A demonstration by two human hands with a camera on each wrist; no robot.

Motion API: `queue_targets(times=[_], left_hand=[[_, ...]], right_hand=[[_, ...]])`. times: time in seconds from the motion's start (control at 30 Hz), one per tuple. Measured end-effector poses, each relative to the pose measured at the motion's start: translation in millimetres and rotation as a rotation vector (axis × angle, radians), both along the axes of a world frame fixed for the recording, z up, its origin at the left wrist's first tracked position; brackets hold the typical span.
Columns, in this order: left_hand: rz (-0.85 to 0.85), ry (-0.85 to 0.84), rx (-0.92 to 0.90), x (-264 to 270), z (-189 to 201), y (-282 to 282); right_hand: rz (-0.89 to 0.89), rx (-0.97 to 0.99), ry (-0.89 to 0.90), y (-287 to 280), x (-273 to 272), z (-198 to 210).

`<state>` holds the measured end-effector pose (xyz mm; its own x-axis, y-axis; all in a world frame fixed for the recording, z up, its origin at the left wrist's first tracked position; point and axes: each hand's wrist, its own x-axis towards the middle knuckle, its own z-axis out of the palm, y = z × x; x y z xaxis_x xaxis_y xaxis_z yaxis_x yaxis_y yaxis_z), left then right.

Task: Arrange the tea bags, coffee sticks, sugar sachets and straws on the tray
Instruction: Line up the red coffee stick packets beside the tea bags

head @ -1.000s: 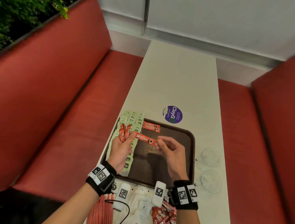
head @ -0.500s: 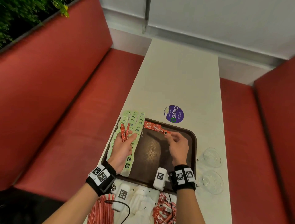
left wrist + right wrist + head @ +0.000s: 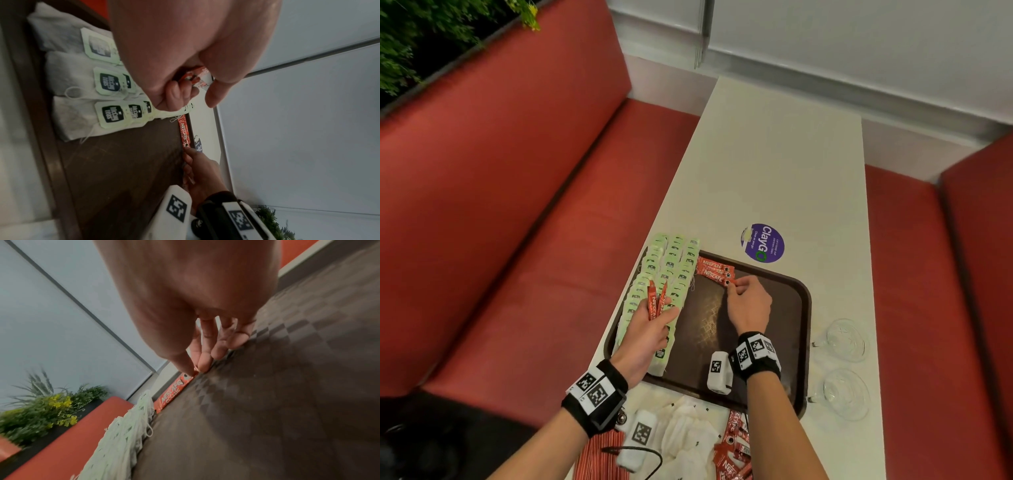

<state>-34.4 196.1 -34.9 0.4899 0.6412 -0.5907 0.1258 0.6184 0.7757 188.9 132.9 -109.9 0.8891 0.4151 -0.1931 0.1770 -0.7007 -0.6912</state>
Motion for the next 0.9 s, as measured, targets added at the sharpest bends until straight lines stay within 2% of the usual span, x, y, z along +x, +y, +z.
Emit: queue_targets(times=[0.33,0.9], left_hand=[[-0.018,-0.008,-0.001,2,3,-4],[-0.093,-0.111,-0.054,-3,2,-1]], right_hand=[[0.076,-0.169,-0.145,8,-6,1],[0.033,-0.255,-0.157,22,-13,13]])
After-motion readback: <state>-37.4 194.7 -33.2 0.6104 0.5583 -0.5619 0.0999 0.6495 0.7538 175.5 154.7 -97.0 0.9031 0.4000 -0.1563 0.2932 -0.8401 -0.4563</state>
